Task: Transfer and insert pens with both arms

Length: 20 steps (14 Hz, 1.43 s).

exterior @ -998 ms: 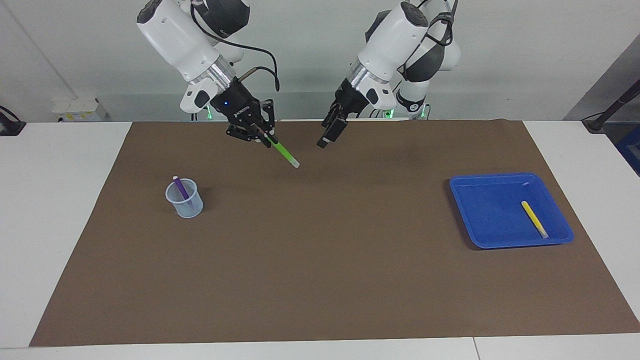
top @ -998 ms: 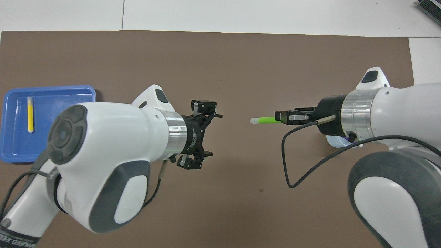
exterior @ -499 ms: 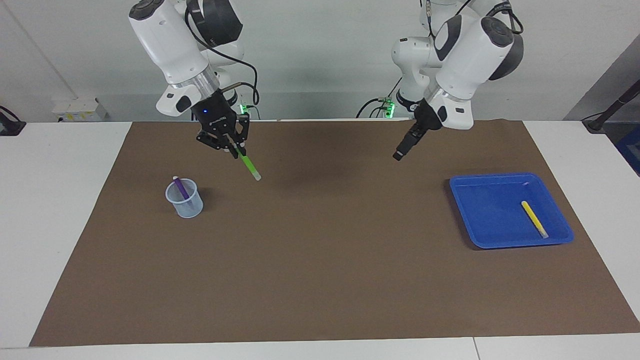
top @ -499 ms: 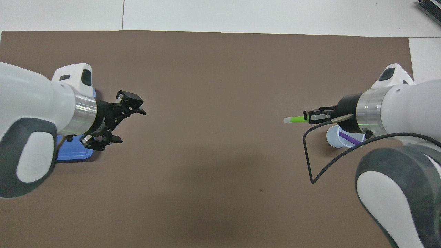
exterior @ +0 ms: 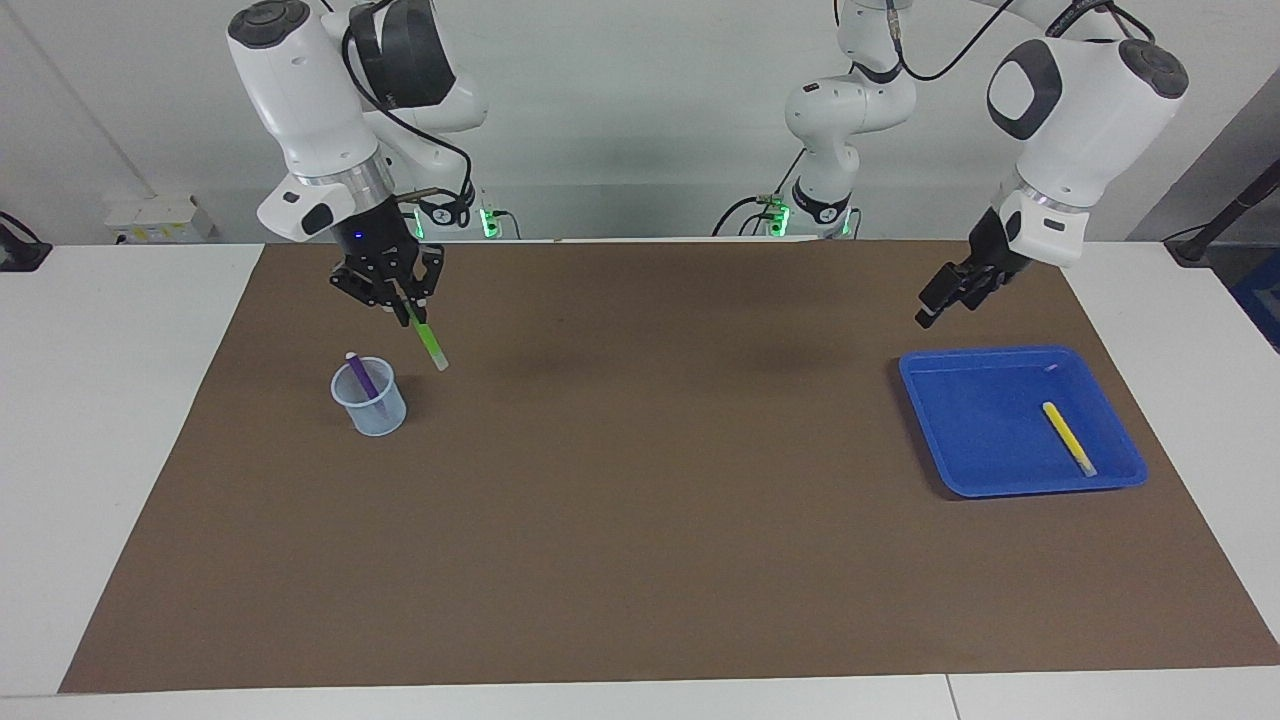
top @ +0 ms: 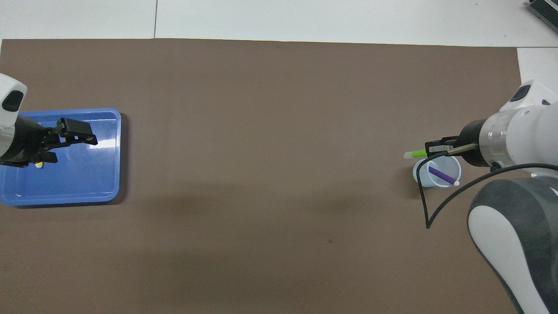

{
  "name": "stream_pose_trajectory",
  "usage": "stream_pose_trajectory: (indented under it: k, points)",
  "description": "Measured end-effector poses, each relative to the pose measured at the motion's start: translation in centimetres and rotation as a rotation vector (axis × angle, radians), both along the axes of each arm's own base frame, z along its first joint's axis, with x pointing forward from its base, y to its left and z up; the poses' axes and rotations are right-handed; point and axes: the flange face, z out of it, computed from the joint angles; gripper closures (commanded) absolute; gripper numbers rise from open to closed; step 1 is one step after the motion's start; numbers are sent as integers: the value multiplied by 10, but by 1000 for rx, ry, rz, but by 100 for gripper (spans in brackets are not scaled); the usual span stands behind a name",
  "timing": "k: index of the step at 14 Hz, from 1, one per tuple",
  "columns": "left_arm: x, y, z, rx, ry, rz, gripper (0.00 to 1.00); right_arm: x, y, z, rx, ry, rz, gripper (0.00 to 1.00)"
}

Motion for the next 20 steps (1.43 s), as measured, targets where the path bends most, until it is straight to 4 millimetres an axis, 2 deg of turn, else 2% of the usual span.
stream_pose_trajectory:
  k: [3, 6, 9, 11, 17, 18, 20]
  points:
    - [7, 45, -11, 54, -20, -104, 0, -5, -31, -12, -45, 27, 7, 100]
    - [24, 89, -46, 137, -22, -200, 0, -12, -54, -21, -54, 48, 6, 100]
    - [39, 121, -81, 154, -35, -246, 0, -18, -63, -30, -72, 67, -2, 100]
    - [44, 137, -96, 159, -42, -278, 0, -20, -64, -37, -78, 70, 0, 100]
    - [39, 213, -149, 179, -42, -308, 0, -20, -72, -54, -107, 53, -2, 100]
    - [38, 219, -160, 179, -47, -313, 0, -21, -75, -57, -114, 52, -4, 100]
    - [37, 219, -186, 169, -45, -320, 0, -21, -80, -60, -117, 52, -11, 100]
